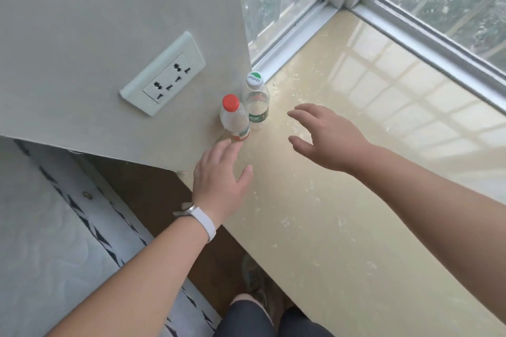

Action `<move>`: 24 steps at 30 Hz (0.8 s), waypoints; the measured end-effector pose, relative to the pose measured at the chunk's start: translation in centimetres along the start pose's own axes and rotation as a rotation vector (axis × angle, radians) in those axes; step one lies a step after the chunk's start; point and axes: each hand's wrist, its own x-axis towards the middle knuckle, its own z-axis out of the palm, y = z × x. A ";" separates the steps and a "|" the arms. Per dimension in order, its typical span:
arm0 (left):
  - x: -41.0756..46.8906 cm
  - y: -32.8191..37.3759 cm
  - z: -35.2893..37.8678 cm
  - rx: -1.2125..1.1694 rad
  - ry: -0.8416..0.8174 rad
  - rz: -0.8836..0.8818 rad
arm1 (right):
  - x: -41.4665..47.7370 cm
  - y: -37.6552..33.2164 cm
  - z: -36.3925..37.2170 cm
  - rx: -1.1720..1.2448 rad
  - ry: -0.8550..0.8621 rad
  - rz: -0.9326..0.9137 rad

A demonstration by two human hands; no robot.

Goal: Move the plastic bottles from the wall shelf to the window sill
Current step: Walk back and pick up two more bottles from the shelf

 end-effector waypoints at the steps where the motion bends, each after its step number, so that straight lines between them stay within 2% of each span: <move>1: -0.3 0.5 -0.7 0.062 -0.018 0.028 | -0.8 -0.5 -0.6 -0.029 0.016 -0.021; 7: -2.7 3.0 -4.1 0.215 0.015 0.143 | -6.0 -2.7 -4.0 -0.140 0.053 -0.058; 14: -6.9 5.6 -6.8 0.211 0.053 0.301 | -13.5 -5.7 -7.1 -0.209 0.081 0.060; 24: -13.0 6.2 -13.7 0.152 0.120 0.623 | -24.7 -13.4 -9.9 -0.284 0.189 0.199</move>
